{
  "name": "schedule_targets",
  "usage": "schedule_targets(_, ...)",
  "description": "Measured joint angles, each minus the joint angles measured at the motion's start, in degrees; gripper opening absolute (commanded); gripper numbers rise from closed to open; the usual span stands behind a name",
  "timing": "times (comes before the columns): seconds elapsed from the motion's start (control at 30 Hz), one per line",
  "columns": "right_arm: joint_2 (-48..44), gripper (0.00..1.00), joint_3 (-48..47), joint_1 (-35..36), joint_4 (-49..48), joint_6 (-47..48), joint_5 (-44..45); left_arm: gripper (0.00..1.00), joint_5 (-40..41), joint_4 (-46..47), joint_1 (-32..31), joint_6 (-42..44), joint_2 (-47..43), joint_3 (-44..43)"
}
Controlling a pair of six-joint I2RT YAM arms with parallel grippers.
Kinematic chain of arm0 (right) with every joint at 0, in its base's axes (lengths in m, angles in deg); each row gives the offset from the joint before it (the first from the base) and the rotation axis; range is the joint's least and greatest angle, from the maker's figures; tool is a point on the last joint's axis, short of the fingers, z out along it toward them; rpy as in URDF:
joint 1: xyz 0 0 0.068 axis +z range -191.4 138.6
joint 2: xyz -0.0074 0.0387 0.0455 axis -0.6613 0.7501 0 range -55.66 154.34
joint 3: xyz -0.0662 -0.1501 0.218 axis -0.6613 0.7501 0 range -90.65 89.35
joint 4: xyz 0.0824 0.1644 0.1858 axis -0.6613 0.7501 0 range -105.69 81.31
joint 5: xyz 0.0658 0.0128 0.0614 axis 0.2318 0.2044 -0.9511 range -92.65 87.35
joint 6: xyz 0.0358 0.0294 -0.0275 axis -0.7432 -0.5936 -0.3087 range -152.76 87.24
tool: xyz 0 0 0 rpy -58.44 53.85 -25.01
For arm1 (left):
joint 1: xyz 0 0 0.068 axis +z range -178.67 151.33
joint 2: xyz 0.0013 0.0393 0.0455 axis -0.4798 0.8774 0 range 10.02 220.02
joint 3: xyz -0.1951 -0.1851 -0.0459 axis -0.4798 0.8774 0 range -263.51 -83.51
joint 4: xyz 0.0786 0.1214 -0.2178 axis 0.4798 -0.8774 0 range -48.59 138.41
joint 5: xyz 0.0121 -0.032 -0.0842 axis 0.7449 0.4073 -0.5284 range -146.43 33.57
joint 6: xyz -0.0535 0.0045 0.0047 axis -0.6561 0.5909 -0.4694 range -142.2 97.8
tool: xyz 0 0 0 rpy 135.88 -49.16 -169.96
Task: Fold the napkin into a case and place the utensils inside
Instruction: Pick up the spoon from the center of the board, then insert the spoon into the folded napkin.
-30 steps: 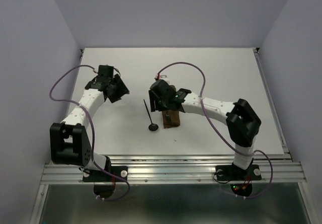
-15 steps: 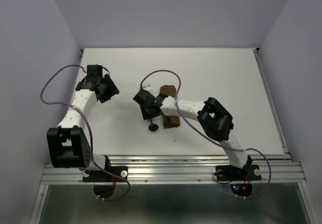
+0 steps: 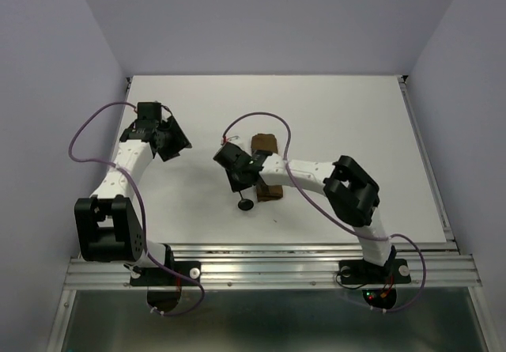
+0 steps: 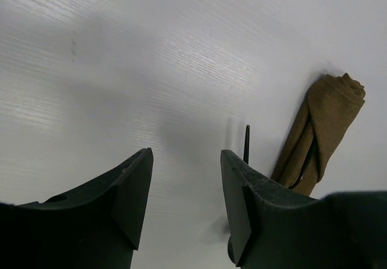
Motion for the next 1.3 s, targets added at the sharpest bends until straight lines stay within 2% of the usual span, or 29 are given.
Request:
schedule_targets(0.33, -23.67, 0.01, 10.25, -3.67, -0.22, -1.2, -2.14, 0.59, -4.83, 1.95, -0.42, -0.37, 1.22, 0.0)
schedule_targets(0.47, -28.26, 0.01, 16.09, -6.08, 0.28, -2.54, -3.37, 0.59, -5.75, 3.08, -1.09, -0.5, 2.32, 0.0)
schedule_targets(0.77, -29.18, 0.01, 27.39, -6.84, 3.41, -6.78, -6.91, 0.59, -7.85, 4.83, -2.54, -1.36, 5.25, 0.28)
schedule_targets(1.3, -25.64, 0.01, 27.82, -10.8, 3.45, -6.86, -8.55, 0.59, -8.22, 6.19, -4.2, -2.4, 5.6, 0.31)
